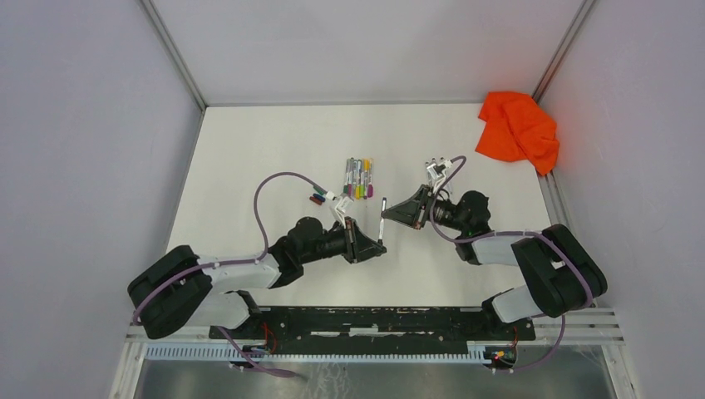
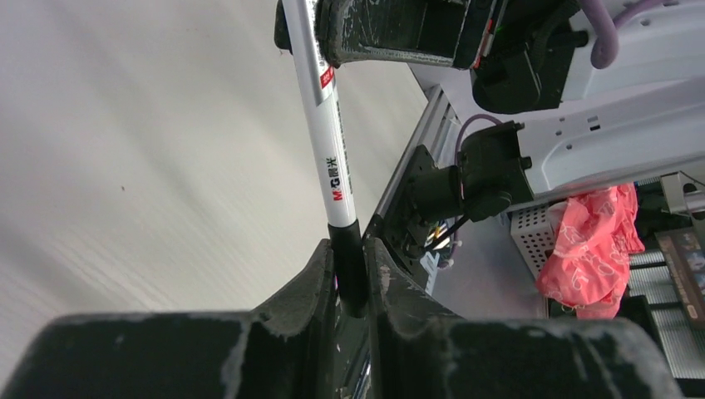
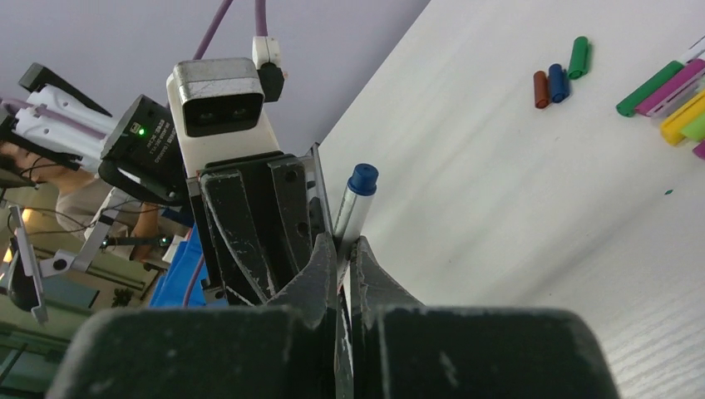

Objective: Open the pen caps

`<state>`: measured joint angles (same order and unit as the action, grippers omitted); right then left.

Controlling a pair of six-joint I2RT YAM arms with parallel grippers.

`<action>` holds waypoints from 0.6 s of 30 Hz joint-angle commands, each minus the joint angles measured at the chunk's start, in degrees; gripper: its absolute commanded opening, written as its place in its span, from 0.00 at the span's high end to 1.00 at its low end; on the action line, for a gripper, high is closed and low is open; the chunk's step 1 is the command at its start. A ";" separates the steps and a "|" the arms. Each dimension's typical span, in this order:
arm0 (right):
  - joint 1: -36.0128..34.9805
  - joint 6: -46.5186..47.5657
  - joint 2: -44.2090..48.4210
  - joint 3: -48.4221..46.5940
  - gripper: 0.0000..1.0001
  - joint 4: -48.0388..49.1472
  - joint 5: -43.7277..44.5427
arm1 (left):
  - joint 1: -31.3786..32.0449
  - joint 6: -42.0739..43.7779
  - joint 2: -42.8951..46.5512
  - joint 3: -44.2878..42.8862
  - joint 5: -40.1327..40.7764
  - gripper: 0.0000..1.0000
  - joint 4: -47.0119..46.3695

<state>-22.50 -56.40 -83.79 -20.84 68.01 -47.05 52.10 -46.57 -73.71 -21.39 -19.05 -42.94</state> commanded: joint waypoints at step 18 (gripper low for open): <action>-4.89 -1.48 -1.79 3.18 0.85 14.86 6.79 | 11.99 11.79 -2.83 -6.17 12.22 0.98 11.20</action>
<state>-26.39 -60.12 -85.43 -15.29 79.64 -45.41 61.49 -40.34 -75.00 -24.34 -5.76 -34.50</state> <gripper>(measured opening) 0.119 0.214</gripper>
